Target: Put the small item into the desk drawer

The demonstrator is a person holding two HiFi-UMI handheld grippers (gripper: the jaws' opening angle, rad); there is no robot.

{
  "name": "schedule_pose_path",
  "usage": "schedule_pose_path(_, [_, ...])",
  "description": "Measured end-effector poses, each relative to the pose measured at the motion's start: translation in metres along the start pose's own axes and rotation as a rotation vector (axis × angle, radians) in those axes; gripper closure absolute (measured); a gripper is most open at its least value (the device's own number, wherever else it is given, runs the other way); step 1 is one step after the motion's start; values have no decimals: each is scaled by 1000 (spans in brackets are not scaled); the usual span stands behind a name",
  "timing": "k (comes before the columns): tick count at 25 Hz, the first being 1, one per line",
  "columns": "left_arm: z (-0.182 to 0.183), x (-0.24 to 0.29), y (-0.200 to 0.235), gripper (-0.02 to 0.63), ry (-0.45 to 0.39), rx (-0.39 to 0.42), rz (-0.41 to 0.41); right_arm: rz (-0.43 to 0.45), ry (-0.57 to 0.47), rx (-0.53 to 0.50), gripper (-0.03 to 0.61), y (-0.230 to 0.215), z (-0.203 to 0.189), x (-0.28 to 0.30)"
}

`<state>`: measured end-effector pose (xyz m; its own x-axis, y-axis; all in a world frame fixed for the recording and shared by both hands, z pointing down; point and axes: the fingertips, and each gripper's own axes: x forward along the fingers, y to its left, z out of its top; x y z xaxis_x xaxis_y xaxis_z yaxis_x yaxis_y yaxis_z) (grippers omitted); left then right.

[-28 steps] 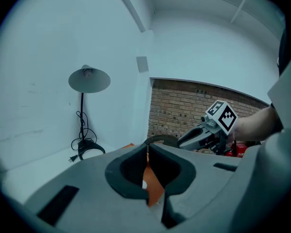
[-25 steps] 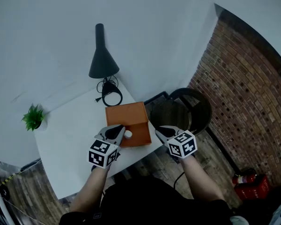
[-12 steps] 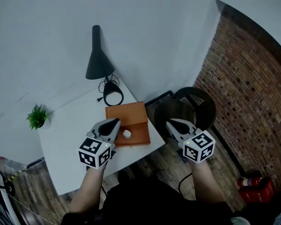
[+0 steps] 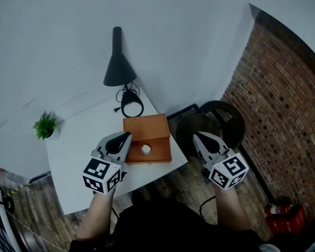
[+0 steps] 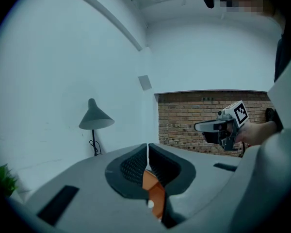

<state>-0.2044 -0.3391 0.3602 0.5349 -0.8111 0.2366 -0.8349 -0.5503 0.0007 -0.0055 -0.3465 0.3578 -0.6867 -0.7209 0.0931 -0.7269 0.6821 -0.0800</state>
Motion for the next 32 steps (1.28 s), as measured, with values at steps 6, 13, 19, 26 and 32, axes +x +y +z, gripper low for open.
schedule_pose_path(6, [-6,-7,5,594,-12,-12,19,-36,-74,-16,574,1,11,-10])
schedule_pose_path(13, [-21,9,17,594,-27,-34,39,-73,-112,-20,575,-5,7,-13])
schedule_pose_path(19, [-30,37,25,594,-24,14,59,-151,-153,-125,575,-19,12,5])
schedule_pose_path(26, [-32,46,28,594,-18,24,68,-221,-191,-69,575,-30,9,26])
schedule_pose_path(32, [-39,44,33,594,-14,12,71,-198,-169,-59,575,-20,-2,41])
